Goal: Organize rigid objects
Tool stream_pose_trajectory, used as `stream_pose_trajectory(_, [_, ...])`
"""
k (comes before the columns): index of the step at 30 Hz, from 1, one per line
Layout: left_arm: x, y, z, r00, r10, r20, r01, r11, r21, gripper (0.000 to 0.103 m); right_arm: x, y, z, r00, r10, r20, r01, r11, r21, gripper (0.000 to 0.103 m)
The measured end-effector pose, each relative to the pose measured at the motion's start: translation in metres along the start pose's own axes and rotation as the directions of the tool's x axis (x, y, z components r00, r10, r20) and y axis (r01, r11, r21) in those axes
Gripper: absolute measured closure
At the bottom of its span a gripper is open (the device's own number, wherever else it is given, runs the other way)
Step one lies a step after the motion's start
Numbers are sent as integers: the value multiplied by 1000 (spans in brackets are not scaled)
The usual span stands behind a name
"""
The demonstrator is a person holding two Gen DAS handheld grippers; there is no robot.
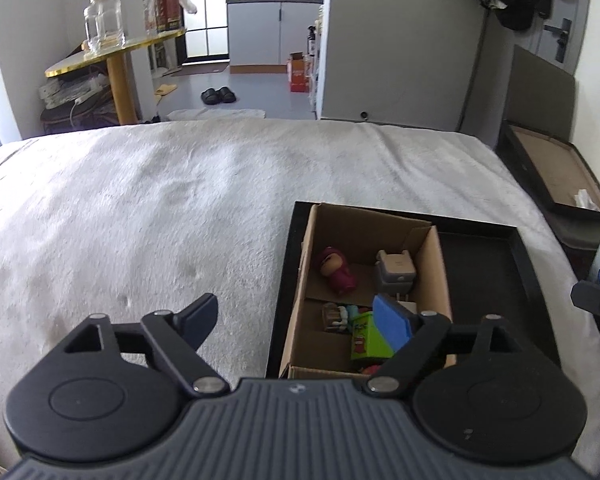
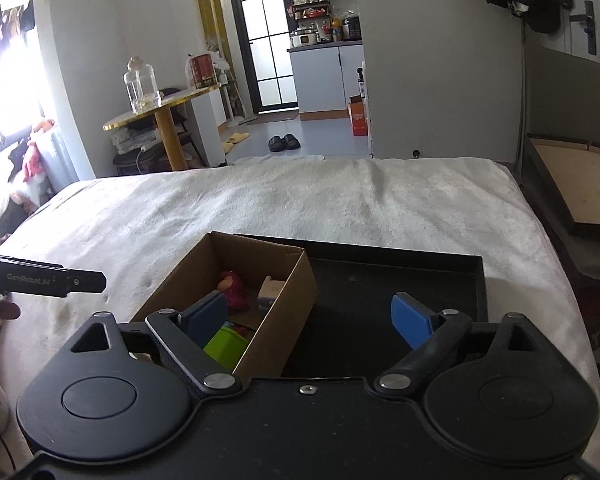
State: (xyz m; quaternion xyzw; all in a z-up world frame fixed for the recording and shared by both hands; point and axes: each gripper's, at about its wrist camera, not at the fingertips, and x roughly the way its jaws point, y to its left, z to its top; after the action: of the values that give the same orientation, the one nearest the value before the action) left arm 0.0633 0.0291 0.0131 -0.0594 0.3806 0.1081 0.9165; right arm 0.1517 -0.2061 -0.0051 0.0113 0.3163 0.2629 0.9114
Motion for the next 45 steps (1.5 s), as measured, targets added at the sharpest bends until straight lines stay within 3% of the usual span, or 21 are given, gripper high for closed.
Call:
stream_pose_trajectory(7, [-25,3,-1,1000,-14,9,14,1000,22,12,-28,-6,-2,1000,-7,12,7,1000,16,6])
stream_pose_trajectory(22, [-71,6,-7,994,-108,24,106,992,69,9,-71,-11,-5,1000,14,26,-16,997,74,1])
stream_pose_trajectory(45, [-89,2,-21,976,-215,36,209,971,115,8,-99,1,-10,993,117,32,-120,983,138,0])
